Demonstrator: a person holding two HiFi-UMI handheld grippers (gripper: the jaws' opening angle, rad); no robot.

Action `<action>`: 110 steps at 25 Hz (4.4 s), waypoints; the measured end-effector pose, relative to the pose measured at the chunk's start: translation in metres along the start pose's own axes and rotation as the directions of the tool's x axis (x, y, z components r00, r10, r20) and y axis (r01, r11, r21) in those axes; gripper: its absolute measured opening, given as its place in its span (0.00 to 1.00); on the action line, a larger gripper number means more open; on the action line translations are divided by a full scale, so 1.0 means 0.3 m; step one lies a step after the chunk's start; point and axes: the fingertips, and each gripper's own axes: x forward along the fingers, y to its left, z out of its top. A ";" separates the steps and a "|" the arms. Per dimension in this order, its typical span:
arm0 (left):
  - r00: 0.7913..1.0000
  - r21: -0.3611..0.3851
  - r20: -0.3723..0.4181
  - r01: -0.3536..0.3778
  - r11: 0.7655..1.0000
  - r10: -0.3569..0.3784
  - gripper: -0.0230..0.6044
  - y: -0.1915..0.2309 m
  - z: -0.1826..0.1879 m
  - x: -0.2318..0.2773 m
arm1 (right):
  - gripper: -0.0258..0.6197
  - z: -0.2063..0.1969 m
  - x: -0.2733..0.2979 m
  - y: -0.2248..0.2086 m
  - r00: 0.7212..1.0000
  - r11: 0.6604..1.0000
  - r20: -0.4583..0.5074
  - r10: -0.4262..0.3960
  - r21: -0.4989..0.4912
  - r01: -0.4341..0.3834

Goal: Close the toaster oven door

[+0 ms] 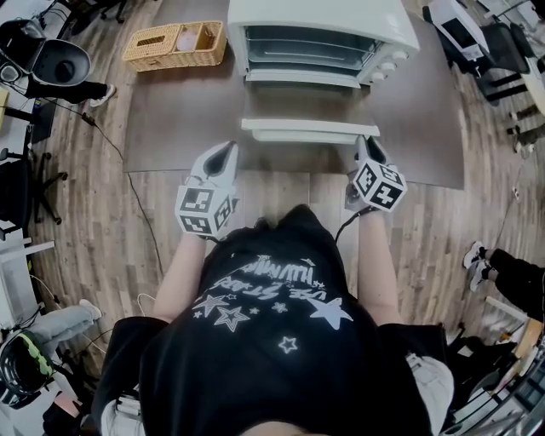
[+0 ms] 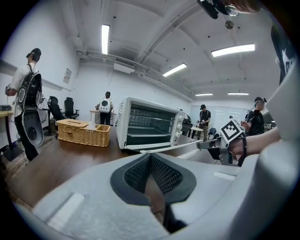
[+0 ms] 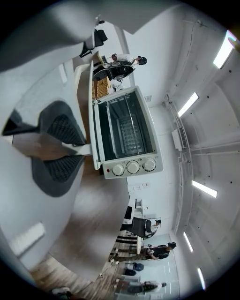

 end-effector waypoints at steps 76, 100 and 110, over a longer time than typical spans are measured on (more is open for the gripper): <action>0.982 0.031 0.100 -0.164 0.986 0.160 0.05 0.036 0.248 0.120 | 0.18 0.536 0.104 0.055 0.960 0.976 0.205 0.191 0.063 -0.208; 0.980 0.038 0.104 -0.175 0.984 0.170 0.05 0.063 0.286 0.196 | 0.18 0.649 0.178 0.048 0.947 0.970 0.247 0.206 0.076 -0.231; 0.980 0.031 0.107 -0.171 0.985 0.167 0.05 0.082 0.295 0.231 | 0.18 0.682 0.211 0.052 0.945 0.970 0.254 0.208 0.073 -0.234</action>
